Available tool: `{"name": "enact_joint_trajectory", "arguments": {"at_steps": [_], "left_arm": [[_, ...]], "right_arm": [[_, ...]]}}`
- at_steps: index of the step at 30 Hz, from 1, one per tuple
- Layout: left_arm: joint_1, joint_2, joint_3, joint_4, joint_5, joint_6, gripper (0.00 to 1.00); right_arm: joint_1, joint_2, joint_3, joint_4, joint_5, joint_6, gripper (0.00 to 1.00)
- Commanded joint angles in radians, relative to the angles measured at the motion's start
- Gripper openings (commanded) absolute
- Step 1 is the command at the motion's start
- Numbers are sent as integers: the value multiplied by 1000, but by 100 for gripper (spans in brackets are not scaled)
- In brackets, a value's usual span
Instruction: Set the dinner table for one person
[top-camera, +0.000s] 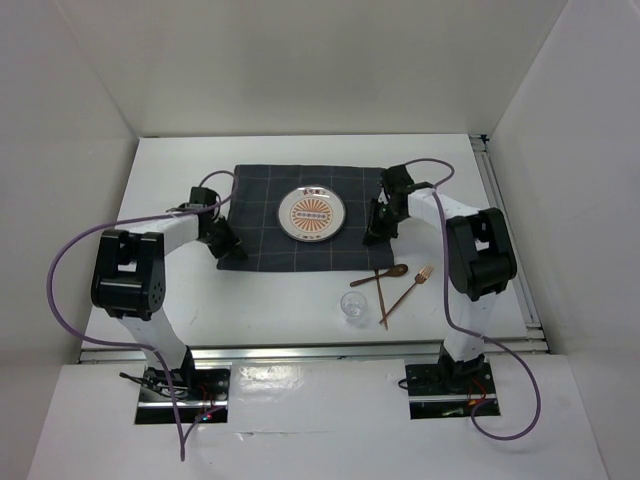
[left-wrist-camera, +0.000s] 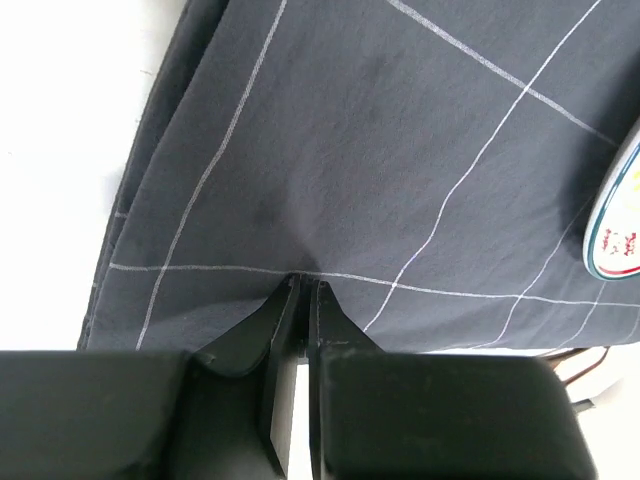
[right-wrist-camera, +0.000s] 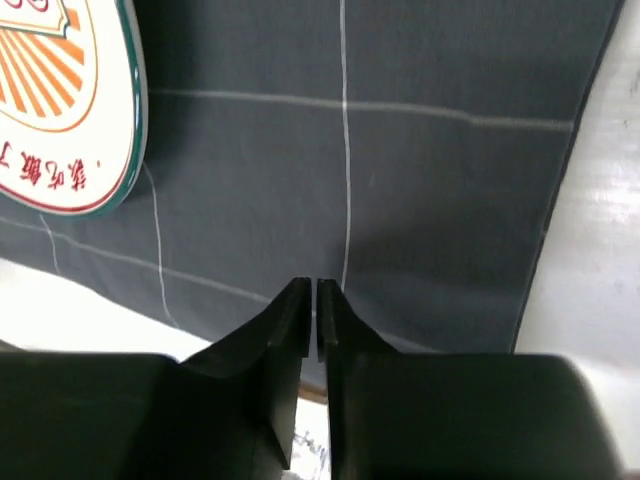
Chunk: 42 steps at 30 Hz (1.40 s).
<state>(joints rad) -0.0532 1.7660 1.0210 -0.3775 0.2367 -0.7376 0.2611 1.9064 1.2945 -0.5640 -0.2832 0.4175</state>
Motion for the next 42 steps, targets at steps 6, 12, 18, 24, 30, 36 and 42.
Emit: {"name": "enact_joint_trajectory", "arguments": {"at_steps": [6,12,18,24,30,36,42], "left_arm": [[4,-22,-85,22,-10,-14,16],[4,-63,-124,0,-40,-5,14],[13,-86,-177,-11,-62,-5,14],[13,-96,-164,-44,-93,4,14],[13,-137,-36,-138,-91,70,20],[13,-168,134,-262,-132,156,27],[13,-229,284,-359,-146,182,36]], "right_arm": [[-5,13,-119,105,36,30,13],[-5,-6,-184,105,65,30,12],[-5,-15,-205,115,84,30,12],[-5,-36,-195,95,84,21,12],[-5,-161,-34,-8,102,3,37],[4,-314,58,-112,136,-19,76],[84,-550,-208,-189,119,58,78]]}}
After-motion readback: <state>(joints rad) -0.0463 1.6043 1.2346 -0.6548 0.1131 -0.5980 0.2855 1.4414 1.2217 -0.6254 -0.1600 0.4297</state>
